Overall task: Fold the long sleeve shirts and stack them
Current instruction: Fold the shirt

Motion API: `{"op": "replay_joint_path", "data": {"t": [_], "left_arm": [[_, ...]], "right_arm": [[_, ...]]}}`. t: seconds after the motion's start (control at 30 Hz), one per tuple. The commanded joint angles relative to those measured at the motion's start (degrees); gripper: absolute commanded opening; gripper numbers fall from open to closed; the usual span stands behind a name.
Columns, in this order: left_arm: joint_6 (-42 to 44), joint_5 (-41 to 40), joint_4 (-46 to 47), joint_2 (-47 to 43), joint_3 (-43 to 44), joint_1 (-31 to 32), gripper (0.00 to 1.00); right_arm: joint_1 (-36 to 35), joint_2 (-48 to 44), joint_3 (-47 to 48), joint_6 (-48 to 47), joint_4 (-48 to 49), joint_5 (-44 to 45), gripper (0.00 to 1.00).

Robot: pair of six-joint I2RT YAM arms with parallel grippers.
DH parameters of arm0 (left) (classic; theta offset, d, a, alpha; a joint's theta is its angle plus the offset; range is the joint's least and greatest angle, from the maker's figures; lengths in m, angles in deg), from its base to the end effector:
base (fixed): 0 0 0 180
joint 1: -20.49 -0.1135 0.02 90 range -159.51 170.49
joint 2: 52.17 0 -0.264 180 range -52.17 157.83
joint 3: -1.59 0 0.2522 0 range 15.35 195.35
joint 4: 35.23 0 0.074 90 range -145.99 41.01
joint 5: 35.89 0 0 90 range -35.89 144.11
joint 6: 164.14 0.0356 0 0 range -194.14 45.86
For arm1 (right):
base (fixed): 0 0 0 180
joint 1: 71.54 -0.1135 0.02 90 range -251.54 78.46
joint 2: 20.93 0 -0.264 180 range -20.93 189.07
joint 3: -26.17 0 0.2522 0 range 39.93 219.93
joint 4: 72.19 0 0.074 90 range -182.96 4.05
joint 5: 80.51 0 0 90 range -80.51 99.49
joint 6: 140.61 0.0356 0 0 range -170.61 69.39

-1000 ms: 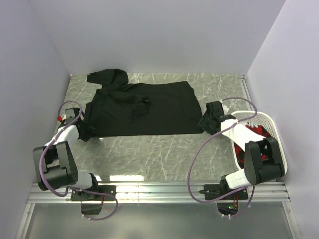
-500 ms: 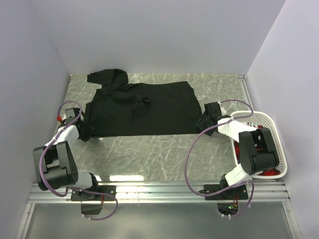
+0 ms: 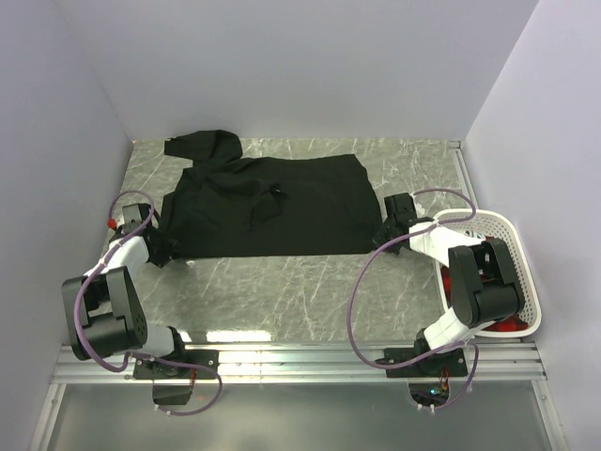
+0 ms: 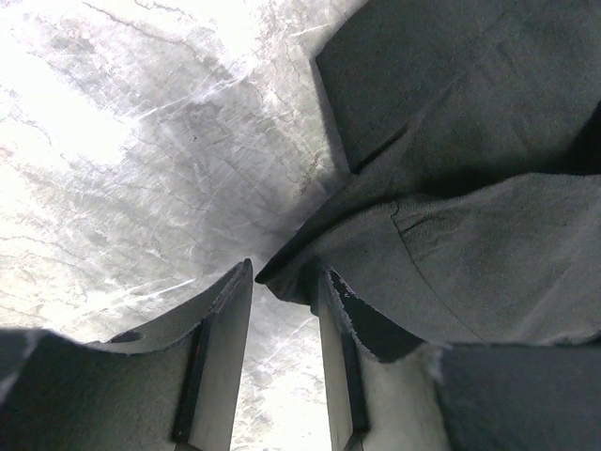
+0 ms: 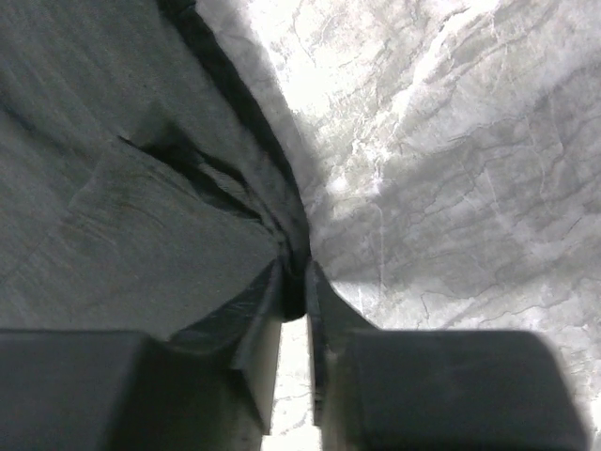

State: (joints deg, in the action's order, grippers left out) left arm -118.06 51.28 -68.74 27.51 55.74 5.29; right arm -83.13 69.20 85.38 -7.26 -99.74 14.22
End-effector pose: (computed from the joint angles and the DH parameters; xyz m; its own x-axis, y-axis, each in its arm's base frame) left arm 0.2472 0.0690 0.1706 -0.3974 -0.8259 -0.3999 -0.7803 0.5335 -0.3263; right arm 0.2888 0.0562 0.1546 -0.7156 0.5516 -0.4285 0.4583 0.8338 0.3079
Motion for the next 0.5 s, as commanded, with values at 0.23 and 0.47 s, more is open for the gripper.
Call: {"op": "replay_joint_path", "data": {"t": [0.23,0.47], "left_arm": [[2.26,0.98,1.99,-2.78,-0.83,-0.09,0.35],[2.35,1.86,1.82,-1.99,-1.53,-0.18,0.33]], "right_arm": [[0.17,1.10,2.89,-2.31,-0.99,-0.86,0.00],[0.17,1.37,3.06,-2.66,-0.37,-1.66,0.00]]}}
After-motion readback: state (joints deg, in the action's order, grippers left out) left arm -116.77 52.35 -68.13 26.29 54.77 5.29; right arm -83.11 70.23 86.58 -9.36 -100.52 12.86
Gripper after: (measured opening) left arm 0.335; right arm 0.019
